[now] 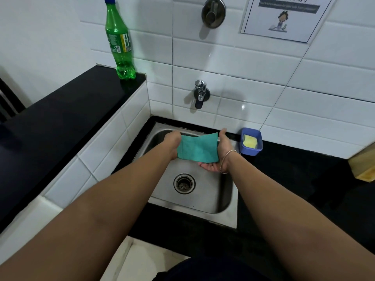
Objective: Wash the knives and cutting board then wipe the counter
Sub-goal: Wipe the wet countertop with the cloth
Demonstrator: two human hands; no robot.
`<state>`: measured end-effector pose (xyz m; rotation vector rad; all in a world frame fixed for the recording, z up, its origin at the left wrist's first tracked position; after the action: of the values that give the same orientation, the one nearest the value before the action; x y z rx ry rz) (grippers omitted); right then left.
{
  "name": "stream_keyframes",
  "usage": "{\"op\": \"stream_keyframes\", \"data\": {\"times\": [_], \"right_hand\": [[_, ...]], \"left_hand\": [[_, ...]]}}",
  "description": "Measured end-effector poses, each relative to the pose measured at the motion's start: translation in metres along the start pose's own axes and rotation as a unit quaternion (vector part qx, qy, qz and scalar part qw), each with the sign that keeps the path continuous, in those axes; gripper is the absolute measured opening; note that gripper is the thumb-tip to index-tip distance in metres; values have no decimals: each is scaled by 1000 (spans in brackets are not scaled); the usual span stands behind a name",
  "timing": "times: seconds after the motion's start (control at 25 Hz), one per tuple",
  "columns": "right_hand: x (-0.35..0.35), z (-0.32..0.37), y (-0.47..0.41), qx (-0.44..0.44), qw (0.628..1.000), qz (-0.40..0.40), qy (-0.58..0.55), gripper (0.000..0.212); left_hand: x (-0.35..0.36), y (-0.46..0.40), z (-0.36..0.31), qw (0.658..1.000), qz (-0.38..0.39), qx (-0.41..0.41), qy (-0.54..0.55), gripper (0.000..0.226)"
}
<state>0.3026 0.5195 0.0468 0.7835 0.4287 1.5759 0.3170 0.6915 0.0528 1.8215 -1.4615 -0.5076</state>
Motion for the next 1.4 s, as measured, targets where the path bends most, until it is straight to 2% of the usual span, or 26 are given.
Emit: {"op": "stream_keyframes", "data": {"times": [0.08, 0.2, 0.28, 0.36, 0.44, 0.56, 0.68, 0.88, 1.0, 1.08, 1.12, 1.2, 1.4], "right_hand": [[-1, 3, -1, -24, 998, -11, 65, 98], [1, 4, -10, -143, 967, -79, 195, 28], [7, 4, -15, -204, 949, -122, 209, 3], [18, 2, -16, -193, 963, -124, 144, 2], [30, 2, -19, -169, 976, -102, 88, 10], [50, 4, -26, -149, 984, -76, 65, 28], [66, 8, -30, -147, 987, -49, 49, 35], [94, 2, -30, -136, 990, 21, 30, 36], [102, -9, -38, -84, 995, 49, 27, 40], [109, -11, -48, -66, 995, 61, 37, 47], [113, -10, -57, -66, 995, 56, 41, 48], [121, -7, -79, -80, 995, 19, 61, 45], [144, -7, -138, -68, 989, -84, 96, 34]], "left_hand": [[-2, -9, 0, 999, -29, 14, -29, 42], [-4, -14, 4, 996, -61, 16, -62, 33], [-5, -21, 6, 988, -96, 40, -110, 31], [-5, -20, 8, 981, -115, 69, -140, 31], [-7, -19, 9, 986, -103, 75, -104, 26], [-14, -13, 8, 990, -90, 92, -58, 30], [-17, 3, 7, 990, -68, 123, -4, 17], [-35, 16, 7, 951, -142, 241, -134, 19], [-48, 11, 12, 923, -184, 252, -226, 32], [-56, 1, 10, 908, -169, 239, -300, 31], [-59, -5, 7, 902, -158, 234, -327, 29], [-68, -16, -2, 911, -139, 230, -314, 27], [-111, -59, -32, 895, -169, 226, -345, 29]]}}
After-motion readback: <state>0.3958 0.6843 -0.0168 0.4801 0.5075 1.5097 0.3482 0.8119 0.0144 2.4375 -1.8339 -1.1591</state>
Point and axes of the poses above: each hand's wrist, its own y-axis away from the middle knuckle, its own x-axis out of the palm, z = x × y, the point moved 2 cm from there along -y, towards the middle knuckle, and after that the axes turned 9 degrees about -x, right-handed, at the moved point
